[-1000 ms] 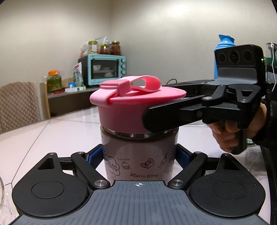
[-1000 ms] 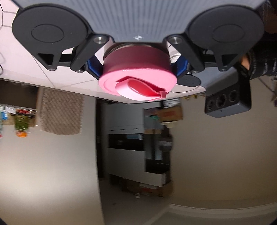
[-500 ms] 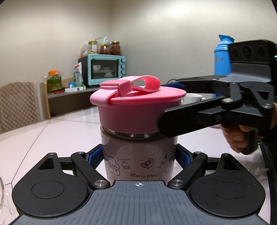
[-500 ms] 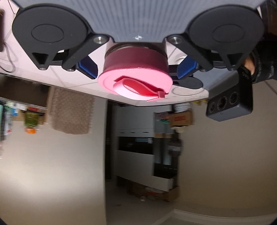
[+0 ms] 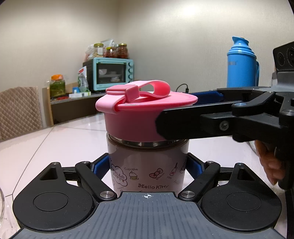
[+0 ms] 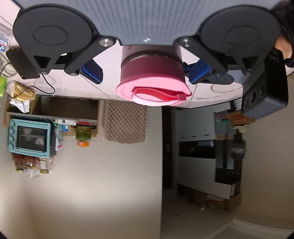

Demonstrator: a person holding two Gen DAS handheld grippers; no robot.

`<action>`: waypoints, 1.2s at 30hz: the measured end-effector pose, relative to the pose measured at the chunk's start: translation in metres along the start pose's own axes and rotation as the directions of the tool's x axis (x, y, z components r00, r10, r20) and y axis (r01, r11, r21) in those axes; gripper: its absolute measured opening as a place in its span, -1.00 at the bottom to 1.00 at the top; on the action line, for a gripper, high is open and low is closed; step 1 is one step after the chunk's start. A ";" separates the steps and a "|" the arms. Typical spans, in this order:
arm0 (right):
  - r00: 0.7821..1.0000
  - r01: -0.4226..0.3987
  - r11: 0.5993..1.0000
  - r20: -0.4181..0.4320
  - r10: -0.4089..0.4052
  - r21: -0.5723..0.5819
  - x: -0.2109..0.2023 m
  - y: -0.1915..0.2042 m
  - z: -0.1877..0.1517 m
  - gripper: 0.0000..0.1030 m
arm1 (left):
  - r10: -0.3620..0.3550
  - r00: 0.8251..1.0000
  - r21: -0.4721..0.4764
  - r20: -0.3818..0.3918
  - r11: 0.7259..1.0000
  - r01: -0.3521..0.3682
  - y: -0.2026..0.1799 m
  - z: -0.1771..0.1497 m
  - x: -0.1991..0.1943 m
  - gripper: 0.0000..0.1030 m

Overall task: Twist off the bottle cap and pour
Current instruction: 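Regrip the pink lid and twist it again with the right gripper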

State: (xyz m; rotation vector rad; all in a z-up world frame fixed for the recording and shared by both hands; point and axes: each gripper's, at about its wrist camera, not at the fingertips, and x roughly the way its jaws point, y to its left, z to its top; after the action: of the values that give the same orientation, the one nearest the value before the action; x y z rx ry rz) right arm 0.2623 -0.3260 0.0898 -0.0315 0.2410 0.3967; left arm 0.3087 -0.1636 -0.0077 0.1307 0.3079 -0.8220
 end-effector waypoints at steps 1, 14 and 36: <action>1.000 0.011 1.000 0.001 -0.011 0.007 0.001 0.002 -0.001 0.96 | 0.000 1.000 0.000 0.000 1.000 0.000 0.000 0.000 0.000 0.74; 0.997 0.080 0.997 0.000 -0.080 -0.013 0.013 0.025 -0.001 0.96 | 0.000 1.000 0.000 0.000 1.000 0.000 0.000 0.000 0.000 0.74; 0.992 0.127 0.992 -0.011 -0.127 -0.002 0.023 0.036 0.001 0.72 | 0.000 1.000 0.000 0.000 1.000 0.000 0.000 0.000 0.000 0.74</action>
State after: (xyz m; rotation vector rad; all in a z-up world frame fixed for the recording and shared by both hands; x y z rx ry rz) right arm 0.2692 -0.2839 0.0862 -0.0497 0.2479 0.2700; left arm 0.3084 -0.1636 -0.0079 0.1311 0.3077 -0.8216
